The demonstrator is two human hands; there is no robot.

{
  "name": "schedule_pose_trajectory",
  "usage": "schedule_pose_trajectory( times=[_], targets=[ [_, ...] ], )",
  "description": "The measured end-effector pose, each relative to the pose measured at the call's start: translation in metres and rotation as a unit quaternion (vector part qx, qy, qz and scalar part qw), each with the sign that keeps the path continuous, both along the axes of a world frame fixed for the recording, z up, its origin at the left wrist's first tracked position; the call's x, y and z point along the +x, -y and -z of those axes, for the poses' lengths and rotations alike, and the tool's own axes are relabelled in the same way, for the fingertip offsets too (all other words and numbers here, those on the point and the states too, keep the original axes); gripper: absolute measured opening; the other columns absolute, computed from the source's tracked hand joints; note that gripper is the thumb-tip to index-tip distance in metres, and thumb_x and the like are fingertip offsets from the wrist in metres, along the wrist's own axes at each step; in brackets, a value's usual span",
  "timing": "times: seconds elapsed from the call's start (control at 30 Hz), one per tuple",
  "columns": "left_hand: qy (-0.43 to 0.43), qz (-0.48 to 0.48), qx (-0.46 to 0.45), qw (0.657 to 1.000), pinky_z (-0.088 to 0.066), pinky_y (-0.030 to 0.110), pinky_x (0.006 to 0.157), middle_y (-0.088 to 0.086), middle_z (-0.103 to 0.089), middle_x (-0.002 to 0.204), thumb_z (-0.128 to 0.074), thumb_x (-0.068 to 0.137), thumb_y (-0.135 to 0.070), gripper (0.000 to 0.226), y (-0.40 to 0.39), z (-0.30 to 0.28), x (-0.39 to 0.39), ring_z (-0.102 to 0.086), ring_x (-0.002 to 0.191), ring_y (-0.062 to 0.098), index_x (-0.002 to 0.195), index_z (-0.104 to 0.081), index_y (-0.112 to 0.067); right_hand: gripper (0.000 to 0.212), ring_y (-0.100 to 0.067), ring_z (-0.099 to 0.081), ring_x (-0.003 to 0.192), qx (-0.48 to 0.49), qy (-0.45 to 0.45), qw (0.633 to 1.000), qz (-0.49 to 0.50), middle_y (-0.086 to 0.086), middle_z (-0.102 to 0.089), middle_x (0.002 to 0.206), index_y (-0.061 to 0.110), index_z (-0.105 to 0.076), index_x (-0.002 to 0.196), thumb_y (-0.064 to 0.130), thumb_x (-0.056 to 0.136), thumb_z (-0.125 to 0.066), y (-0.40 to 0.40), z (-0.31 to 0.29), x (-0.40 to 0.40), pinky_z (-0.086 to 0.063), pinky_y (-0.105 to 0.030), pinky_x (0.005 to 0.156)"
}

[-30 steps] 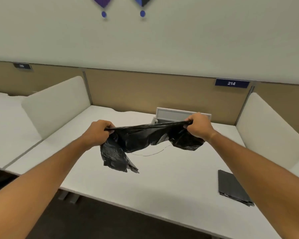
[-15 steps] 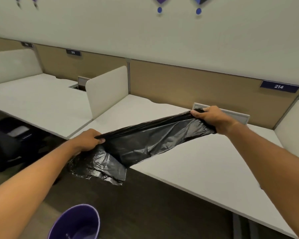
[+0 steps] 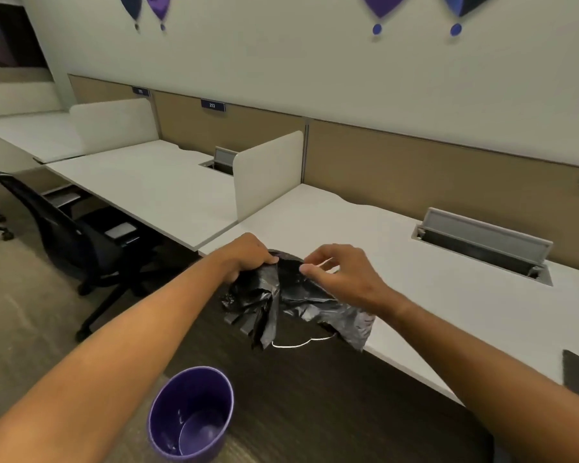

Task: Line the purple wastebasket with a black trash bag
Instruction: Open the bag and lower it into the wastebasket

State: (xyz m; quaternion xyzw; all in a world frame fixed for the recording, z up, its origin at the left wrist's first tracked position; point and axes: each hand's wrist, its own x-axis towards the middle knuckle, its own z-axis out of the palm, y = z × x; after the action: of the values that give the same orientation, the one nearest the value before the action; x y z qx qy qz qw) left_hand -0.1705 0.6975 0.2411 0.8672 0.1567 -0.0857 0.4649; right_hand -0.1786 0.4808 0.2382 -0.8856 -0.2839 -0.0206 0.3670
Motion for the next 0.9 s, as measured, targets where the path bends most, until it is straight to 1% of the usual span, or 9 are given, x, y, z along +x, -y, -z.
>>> schedule_pose_trajectory(
  times=[0.1,0.2,0.33,0.43,0.53,0.6,0.7,0.8,0.9],
  targets=[
    [0.001,-0.045,-0.035,0.998,-0.044,0.02,0.04,0.011,-0.069,0.077,-0.068,0.084,-0.005,0.004,0.016,-0.003,-0.015,-0.063,0.063,0.018,0.086,-0.068,-0.002,0.044,-0.002,-0.069,0.082,0.026,-0.096,0.991,-0.091,0.01,-0.074,0.093,0.031,-0.071,0.104,0.064,0.075,-0.067,-0.025,0.004,-0.031,-0.058,-0.022,0.073],
    [-0.001,-0.079,-0.054,0.995,-0.05,0.028,0.054,0.015,-0.067,0.079,-0.059,0.081,0.005,0.009,0.021,-0.001,-0.032,-0.063,0.068,0.023,0.081,-0.066,-0.001,0.061,-0.007,-0.068,0.087,0.041,-0.129,0.986,-0.094,0.006,-0.07,0.103,0.028,-0.064,0.115,0.068,0.07,-0.069,-0.031,0.016,-0.048,-0.057,-0.023,0.076],
    [-0.006,-0.118,-0.212,0.97,-0.057,0.04,0.082,0.021,-0.068,0.104,-0.061,0.085,0.003,0.016,0.019,0.007,-0.057,-0.067,0.091,0.03,0.1,-0.066,0.004,0.029,-0.009,-0.068,0.085,0.092,-0.11,0.989,-0.03,0.006,-0.072,0.095,0.022,-0.07,0.107,0.036,0.082,-0.073,-0.031,0.032,-0.055,-0.056,-0.02,0.069],
    [0.006,-0.094,-0.297,0.95,-0.053,0.033,0.074,0.016,-0.068,0.112,-0.073,0.083,-0.028,0.037,0.019,0.014,-0.082,-0.067,0.1,0.026,0.112,-0.06,-0.009,0.009,-0.011,-0.07,0.079,0.164,-0.185,0.969,0.016,0.003,-0.073,0.084,0.018,-0.074,0.089,0.023,0.088,-0.067,-0.035,0.039,-0.059,-0.056,-0.023,0.063],
    [0.03,-0.057,-0.346,0.936,-0.052,0.031,0.076,0.013,-0.073,0.105,-0.076,0.077,-0.04,0.049,0.013,0.021,-0.109,-0.07,0.097,0.024,0.111,-0.062,-0.009,0.016,-0.014,-0.068,0.075,0.206,-0.246,0.946,0.04,-0.003,-0.072,0.081,0.016,-0.074,0.083,0.02,0.093,-0.062,-0.042,0.043,-0.064,-0.05,-0.02,0.056],
    [0.065,-0.044,-0.335,0.939,-0.054,0.028,0.077,0.01,-0.073,0.108,-0.079,0.076,-0.031,0.048,0.009,0.026,-0.125,-0.07,0.099,0.021,0.116,-0.064,-0.008,0.018,-0.016,-0.068,0.076,0.222,-0.274,0.934,0.054,-0.006,-0.072,0.082,0.013,-0.074,0.083,0.02,0.094,-0.062,-0.05,0.045,-0.07,-0.049,-0.019,0.054],
    [0.093,-0.074,-0.3,0.947,-0.058,0.035,0.086,0.014,-0.069,0.115,-0.076,0.078,-0.009,0.048,-0.001,0.029,-0.143,-0.07,0.103,0.025,0.123,-0.06,-0.011,0.014,-0.022,-0.07,0.083,0.227,-0.308,0.923,0.049,-0.01,-0.072,0.088,0.012,-0.073,0.085,0.017,0.093,-0.063,-0.067,0.045,-0.077,-0.055,-0.026,0.063],
    [0.128,-0.11,-0.206,0.964,-0.058,0.034,0.085,0.012,-0.073,0.104,-0.071,0.083,-0.002,0.027,-0.016,0.028,-0.153,-0.07,0.1,0.024,0.105,-0.066,-0.016,0.013,-0.018,-0.07,0.076,0.213,-0.305,0.928,0.027,-0.008,-0.072,0.084,0.013,-0.073,0.082,0.019,0.091,-0.065,-0.087,0.038,-0.083,-0.053,-0.022,0.055],
    [0.162,-0.165,-0.149,0.961,-0.06,0.034,0.081,0.012,-0.074,0.096,-0.075,0.081,-0.004,0.023,-0.038,0.025,-0.151,-0.072,0.094,0.025,0.1,-0.068,-0.013,0.018,-0.015,-0.069,0.064,0.226,-0.292,0.929,0.024,-0.008,-0.071,0.077,0.013,-0.071,0.072,0.018,0.089,-0.068,-0.113,0.027,-0.085,-0.05,-0.017,0.047]
  ],
)
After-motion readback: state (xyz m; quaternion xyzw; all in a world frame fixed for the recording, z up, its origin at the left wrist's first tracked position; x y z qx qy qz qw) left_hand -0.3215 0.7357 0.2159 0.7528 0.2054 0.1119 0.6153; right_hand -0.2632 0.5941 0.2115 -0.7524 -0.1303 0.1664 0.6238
